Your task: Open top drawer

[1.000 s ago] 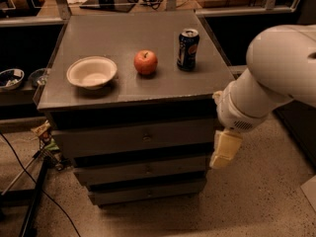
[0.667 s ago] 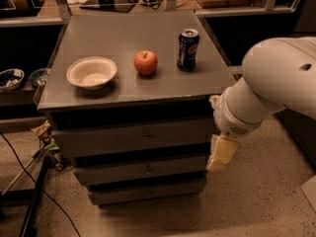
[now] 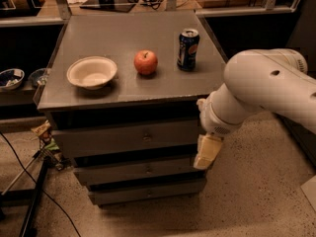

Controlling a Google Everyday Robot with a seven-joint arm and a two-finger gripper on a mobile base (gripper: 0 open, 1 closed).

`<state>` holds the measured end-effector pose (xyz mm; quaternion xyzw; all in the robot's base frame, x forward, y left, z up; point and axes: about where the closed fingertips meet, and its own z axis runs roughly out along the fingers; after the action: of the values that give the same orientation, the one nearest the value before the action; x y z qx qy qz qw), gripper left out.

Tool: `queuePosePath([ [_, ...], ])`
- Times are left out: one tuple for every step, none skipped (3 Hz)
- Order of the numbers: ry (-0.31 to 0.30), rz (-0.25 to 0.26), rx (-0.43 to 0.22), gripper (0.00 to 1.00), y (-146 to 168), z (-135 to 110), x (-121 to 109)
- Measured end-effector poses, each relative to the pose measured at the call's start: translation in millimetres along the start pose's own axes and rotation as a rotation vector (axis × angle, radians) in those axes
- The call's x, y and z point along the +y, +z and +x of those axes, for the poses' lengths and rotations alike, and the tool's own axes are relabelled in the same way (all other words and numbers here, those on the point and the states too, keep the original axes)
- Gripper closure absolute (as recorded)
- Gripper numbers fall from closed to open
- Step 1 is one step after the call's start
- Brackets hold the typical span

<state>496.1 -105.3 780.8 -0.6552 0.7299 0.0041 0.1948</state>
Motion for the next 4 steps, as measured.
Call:
queuePosePath([
  [-0.032, -0.027, -0.018, 0.00, 48, -26, -8],
  [-0.030, -0.021, -0.024, 0.00, 50, -25, -8],
  [0.015, -0.030, -0.009, 0.00, 83, -17, -15],
  [0.013, -0.030, -0.011, 0.00, 83, -16, -16],
])
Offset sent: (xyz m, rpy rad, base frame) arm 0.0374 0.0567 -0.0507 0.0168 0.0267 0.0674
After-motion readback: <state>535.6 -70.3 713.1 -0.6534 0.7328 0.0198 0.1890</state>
